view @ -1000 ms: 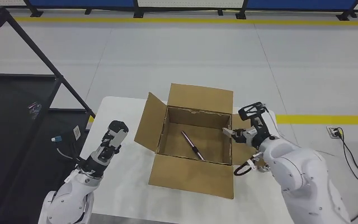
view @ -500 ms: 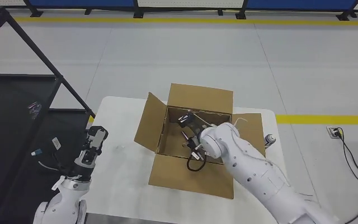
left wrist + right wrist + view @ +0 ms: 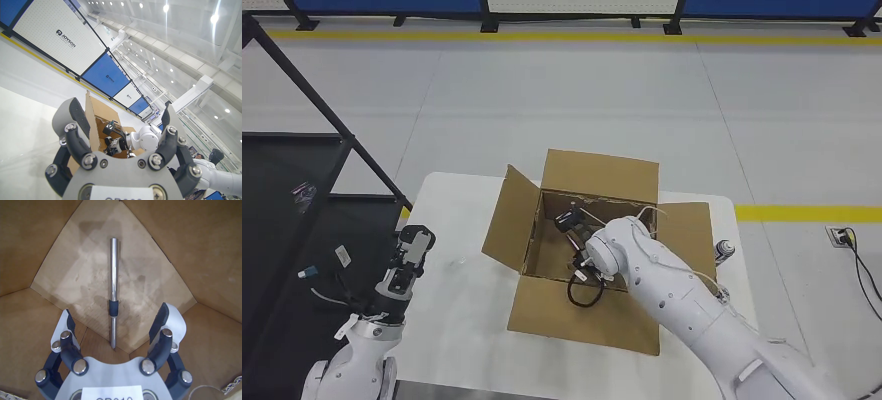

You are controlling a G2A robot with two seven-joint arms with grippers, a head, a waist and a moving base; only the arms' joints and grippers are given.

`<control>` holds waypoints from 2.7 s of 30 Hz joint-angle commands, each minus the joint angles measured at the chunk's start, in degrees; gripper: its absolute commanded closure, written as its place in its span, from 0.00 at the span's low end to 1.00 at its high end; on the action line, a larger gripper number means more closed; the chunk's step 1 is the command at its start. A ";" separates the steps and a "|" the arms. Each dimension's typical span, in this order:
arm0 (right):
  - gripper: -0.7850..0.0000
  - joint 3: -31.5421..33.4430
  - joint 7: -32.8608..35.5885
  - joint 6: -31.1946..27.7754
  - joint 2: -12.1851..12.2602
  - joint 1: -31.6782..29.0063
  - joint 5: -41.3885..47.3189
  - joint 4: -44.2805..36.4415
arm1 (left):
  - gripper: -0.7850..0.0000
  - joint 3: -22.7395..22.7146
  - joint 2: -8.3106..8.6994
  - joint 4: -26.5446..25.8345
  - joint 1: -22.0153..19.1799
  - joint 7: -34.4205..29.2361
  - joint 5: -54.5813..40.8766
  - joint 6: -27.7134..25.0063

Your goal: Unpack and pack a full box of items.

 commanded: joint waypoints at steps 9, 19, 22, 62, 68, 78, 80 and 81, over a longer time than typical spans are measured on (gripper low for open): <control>0.00 -1.87 -3.91 4.43 -3.08 -0.31 0.07 6.65 | 0.00 0.00 0.00 0.00 0.00 0.00 0.00 0.00; 0.58 -2.75 -6.12 -1.77 -7.83 3.51 4.52 19.99 | 0.00 0.00 0.00 0.00 0.00 0.00 0.00 0.00; 0.65 -2.94 -6.30 -2.93 -8.91 4.17 5.03 22.47 | 0.00 0.00 0.00 0.00 0.00 0.00 0.00 0.00; 1.00 1.66 -16.63 -17.39 -11.83 8.89 9.28 37.60 | 0.00 0.00 0.00 0.00 0.00 0.00 0.00 0.00; 1.00 3.61 -20.06 -23.08 -9.10 8.72 9.36 34.91 | 0.00 0.00 0.00 0.00 0.00 0.00 0.00 0.00; 1.00 11.90 -18.95 -16.42 0.54 -2.14 1.38 3.00 | 0.00 0.00 0.00 0.00 0.00 0.00 0.00 0.00; 1.00 17.13 -14.28 -11.95 3.80 -9.36 -2.75 -12.52 | 0.00 0.00 0.00 0.00 0.00 0.00 0.00 0.00; 1.00 20.19 -11.32 -10.48 5.35 -13.66 -4.92 -20.86 | 0.00 0.00 0.00 0.00 0.00 0.00 0.00 0.00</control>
